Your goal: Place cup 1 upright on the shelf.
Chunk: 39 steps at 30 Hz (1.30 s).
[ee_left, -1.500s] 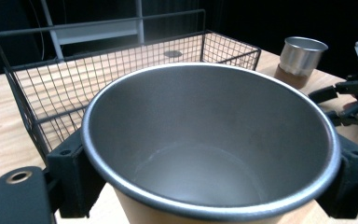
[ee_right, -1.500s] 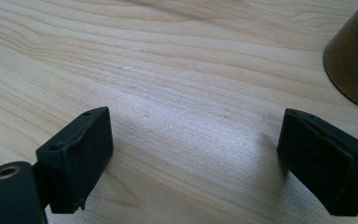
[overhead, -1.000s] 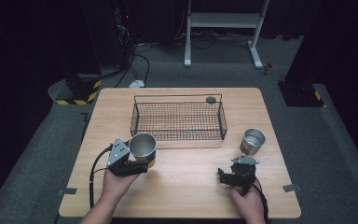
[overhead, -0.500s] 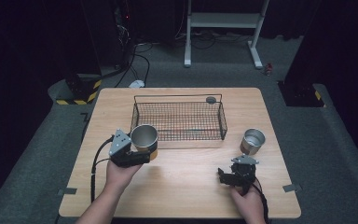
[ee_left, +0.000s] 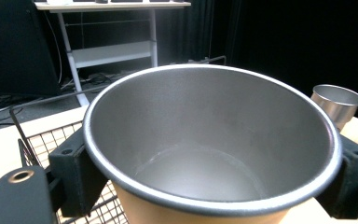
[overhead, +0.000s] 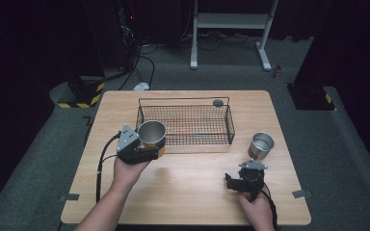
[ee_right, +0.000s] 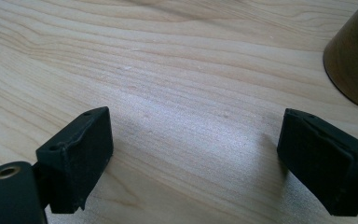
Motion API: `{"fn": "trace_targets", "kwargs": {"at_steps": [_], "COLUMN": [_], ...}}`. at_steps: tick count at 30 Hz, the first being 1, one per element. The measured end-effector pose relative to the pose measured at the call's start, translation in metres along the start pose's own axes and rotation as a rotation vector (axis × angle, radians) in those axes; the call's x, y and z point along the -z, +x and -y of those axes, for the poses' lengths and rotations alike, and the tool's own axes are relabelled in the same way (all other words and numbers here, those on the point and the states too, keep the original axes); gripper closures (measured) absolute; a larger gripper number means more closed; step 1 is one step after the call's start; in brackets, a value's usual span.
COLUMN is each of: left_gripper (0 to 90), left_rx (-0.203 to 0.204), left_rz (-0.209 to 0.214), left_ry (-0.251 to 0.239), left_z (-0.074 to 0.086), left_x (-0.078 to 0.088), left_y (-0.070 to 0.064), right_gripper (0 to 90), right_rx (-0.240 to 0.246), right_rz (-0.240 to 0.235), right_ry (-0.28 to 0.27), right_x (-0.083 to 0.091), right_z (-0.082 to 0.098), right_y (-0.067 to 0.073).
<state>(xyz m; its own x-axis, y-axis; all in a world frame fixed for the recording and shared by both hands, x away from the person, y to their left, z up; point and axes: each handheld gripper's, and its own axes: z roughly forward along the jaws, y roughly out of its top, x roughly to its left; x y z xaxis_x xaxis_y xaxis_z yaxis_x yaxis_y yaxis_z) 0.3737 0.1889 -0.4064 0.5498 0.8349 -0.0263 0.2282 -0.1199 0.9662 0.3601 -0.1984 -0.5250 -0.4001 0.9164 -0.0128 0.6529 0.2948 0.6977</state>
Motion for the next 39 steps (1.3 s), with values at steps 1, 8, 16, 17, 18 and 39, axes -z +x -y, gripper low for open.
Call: {"fn": "trace_targets", "kwargs": {"at_steps": [1,8,16,17,18,39], "left_gripper": [13.4,13.4,13.4,13.4,13.4,13.4], "left_rx": [0.000,-0.019,-0.002,-0.002,0.002,0.011], "left_rz": [0.002,-0.015,-0.031,-0.031,-0.030,-0.046], "left_ry": [0.001,-0.003,0.002,0.002,0.003,-0.004], "left_z": [-0.002,-0.009,-0.013,-0.013,-0.012,-0.022], "left_x": [-0.002,-0.008,-0.017,-0.017,-0.019,-0.046], "left_y": [0.001,0.001,0.005,0.005,0.005,0.013], "right_gripper": [10.3,10.3,10.3,10.3,10.3,9.5], "right_rx": [0.001,-0.001,0.001,0.001,0.001,0.008], "right_rz": [0.000,-0.001,0.000,0.000,0.000,-0.005], "right_ry": [0.000,0.000,0.001,0.000,0.000,0.000], "right_x": [0.000,0.000,0.000,0.000,0.000,-0.001], "right_z": [0.000,0.000,0.000,0.000,0.000,-0.001], "right_y": [0.000,0.000,0.000,0.000,0.000,-0.001]}}
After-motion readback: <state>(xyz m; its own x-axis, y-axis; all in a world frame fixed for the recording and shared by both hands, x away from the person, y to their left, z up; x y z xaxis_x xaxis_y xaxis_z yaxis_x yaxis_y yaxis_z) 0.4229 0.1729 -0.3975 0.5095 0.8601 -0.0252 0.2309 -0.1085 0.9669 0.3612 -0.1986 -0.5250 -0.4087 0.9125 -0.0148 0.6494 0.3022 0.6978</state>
